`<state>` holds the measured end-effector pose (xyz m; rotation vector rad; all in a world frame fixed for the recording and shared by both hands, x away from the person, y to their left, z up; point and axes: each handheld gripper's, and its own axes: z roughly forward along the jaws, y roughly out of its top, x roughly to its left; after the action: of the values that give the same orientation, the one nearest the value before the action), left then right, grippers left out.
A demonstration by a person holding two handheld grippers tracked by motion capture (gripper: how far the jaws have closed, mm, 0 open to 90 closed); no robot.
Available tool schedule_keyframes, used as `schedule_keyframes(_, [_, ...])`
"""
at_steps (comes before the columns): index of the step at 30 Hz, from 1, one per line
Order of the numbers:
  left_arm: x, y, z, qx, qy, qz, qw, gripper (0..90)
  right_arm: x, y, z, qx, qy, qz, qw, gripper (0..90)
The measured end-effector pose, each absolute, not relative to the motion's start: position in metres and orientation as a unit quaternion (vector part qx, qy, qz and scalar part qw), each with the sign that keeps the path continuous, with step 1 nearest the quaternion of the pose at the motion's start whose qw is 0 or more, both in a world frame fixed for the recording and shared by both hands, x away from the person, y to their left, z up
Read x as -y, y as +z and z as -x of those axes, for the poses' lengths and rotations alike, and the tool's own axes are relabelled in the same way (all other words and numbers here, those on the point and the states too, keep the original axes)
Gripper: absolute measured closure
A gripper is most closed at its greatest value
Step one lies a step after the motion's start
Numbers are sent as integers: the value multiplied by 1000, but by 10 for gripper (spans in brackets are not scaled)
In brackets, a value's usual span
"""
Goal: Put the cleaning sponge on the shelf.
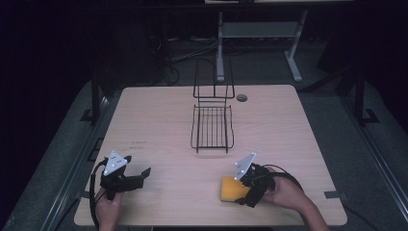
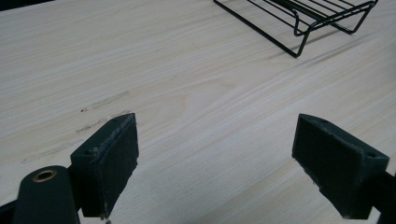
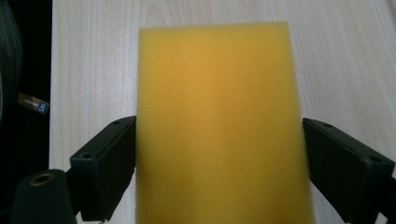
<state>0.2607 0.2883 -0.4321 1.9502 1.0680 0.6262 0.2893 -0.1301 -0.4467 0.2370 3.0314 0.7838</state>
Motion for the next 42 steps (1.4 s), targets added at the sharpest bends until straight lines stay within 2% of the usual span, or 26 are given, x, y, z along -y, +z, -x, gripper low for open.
schedule_keyframes(17, [-290, -433, -261, -427, 247, -768, 407, 141, 126, -452, -288, -970, 232, -74, 8, 157])
schedule_keyframes(23, [-291, -433, -261, -429, 246, -767, 408, 141, 125, -452, -288, -971, 228, -71, 5, 206])
schedule_keyframes(29, [-291, -432, -260, -429, 246, -767, 408, 140, 124, -450, -288, -972, 227, -65, 14, 214])
schedule_keyframes(42, [-293, -432, -261, -432, 246, -764, 411, 141, 111, -432, -310, -972, 227, -59, 7, 215])
